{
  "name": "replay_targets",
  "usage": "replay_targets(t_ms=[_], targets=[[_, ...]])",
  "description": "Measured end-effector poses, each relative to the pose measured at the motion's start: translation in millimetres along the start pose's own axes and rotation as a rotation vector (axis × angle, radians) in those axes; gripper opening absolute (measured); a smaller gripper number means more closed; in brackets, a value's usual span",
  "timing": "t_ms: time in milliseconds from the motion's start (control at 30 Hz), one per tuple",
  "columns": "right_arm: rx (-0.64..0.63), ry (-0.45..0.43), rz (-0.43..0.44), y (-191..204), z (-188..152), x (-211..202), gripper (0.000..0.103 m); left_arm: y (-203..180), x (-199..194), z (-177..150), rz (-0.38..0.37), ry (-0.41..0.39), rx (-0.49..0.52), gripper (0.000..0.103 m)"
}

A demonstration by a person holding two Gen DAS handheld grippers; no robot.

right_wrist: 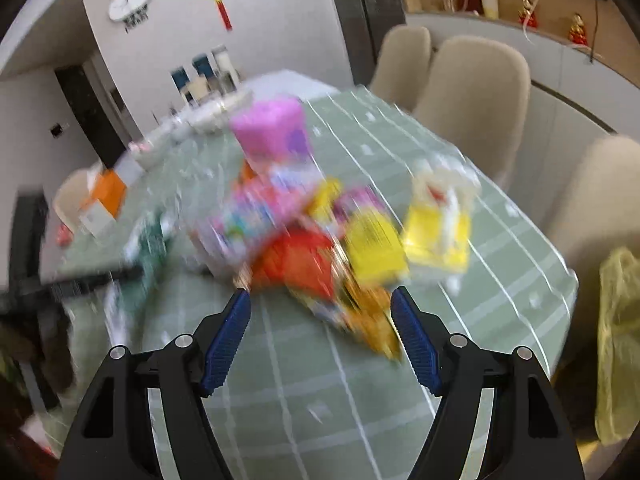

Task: Collect trash
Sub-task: 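Grasp the white milk carton with the left gripper while the right gripper grasps a clear wrapper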

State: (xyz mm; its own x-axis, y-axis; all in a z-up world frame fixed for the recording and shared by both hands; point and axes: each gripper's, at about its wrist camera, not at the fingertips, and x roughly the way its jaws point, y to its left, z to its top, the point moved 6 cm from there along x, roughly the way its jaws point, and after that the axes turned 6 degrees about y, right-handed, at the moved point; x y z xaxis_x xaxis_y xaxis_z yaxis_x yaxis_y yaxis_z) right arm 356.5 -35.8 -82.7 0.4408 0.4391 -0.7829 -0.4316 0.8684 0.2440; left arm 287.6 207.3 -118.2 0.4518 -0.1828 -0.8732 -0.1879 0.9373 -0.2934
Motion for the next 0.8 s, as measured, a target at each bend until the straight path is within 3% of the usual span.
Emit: replay_targets(t_ms=[167, 267, 333, 367, 400, 567, 800], targets=[[0.008, -0.037, -0.007, 22, 49, 24, 0.069, 13, -10, -6, -0.02, -0.015, -0.043, 0.05], [0.021, 0.023, -0.014, 29, 63, 62, 0.068, 18, -18, -7, -0.033, -0.035, -0.059, 0.051], [0.015, 0.086, 0.009, 34, 62, 84, 0.047, 23, -23, -11, -0.035, -0.041, -0.073, 0.051], [0.014, 0.113, 0.028, 36, 61, 89, 0.029, 24, -24, -12, -0.034, -0.043, -0.075, 0.051], [0.016, 0.125, 0.042, 38, 59, 91, 0.022, 25, -26, -16, -0.036, -0.047, -0.076, 0.051], [-0.074, 0.074, -0.008, 56, 41, 61, 0.01, 25, -22, -31, -0.058, -0.028, -0.074, 0.051], [-0.035, 0.024, -0.048, 40, 16, 4, 0.009, 16, -12, -38, -0.049, 0.001, -0.045, 0.051]])
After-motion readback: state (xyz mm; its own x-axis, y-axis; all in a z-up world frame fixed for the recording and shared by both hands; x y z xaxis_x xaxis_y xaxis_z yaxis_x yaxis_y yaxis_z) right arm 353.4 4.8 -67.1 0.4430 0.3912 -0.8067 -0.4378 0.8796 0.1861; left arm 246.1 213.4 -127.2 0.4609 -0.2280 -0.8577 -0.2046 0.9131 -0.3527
